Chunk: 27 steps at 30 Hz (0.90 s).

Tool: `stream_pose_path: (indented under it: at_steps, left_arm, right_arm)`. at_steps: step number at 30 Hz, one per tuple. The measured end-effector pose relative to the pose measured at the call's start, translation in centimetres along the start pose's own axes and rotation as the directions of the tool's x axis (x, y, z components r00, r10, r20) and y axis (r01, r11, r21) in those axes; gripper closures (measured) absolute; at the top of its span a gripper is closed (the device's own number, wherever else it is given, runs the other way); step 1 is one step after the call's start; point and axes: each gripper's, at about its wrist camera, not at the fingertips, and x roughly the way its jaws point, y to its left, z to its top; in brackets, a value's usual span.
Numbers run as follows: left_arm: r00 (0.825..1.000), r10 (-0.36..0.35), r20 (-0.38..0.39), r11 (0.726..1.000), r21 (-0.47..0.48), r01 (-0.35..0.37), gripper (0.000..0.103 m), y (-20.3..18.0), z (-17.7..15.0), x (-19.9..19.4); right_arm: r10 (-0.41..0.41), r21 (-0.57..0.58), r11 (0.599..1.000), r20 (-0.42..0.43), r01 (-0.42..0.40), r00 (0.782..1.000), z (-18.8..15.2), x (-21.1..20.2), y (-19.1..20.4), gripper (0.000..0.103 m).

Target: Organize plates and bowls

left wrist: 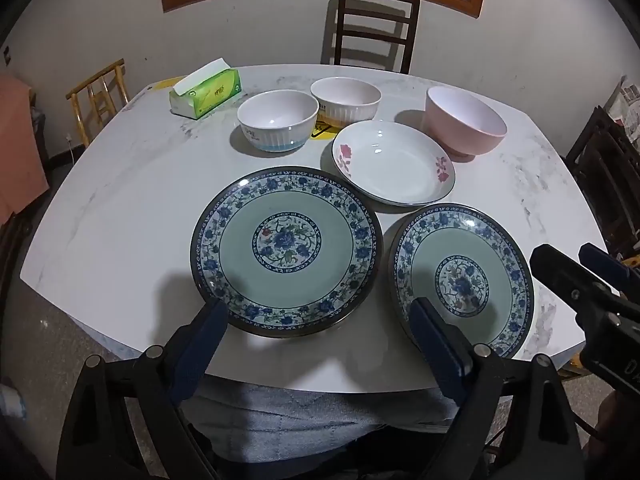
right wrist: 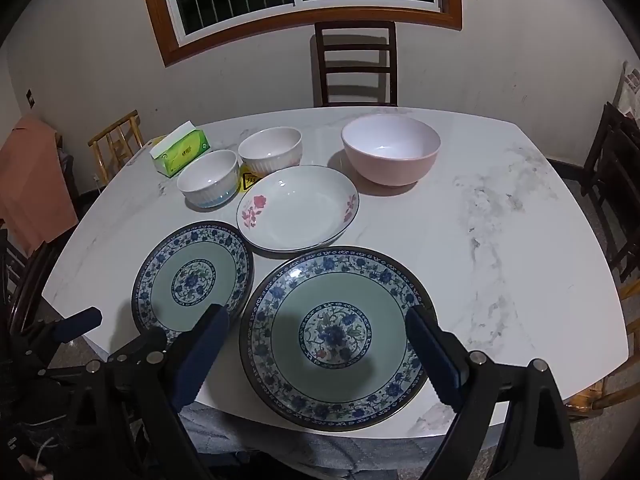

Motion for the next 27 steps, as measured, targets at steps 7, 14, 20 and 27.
stream_pose_path:
  at_steps: [7,14,20,27]
  left_arm:
    - [1.0,0.003,-0.007,1.0,-0.001,-0.003,0.014,0.1,-0.12,0.32]
    - [1.0,0.007,-0.011,1.0,-0.001,-0.007,0.014,0.16,-0.25,0.48]
    - [1.0,0.003,-0.013,1.0,0.002,-0.003,0.014,0.13,-0.4,0.85]
    - [1.0,0.005,-0.012,1.0,0.002,-0.005,0.014,0.09,-0.36,0.8]
  right_arm:
    - [0.003,-0.003,1.0,-0.005,-0.003,1.0,-0.08,0.16,0.35,0.011]
    - [0.004,-0.005,1.0,-0.013,-0.004,1.0,-0.12,0.32,0.55,0.011]
    - [0.005,-0.004,1.0,-0.016,-0.006,1.0,-0.1,0.4,0.56,0.011]
    - [0.009,-0.008,1.0,-0.017,-0.009,1.0,-0.19,0.45,0.56,0.011]
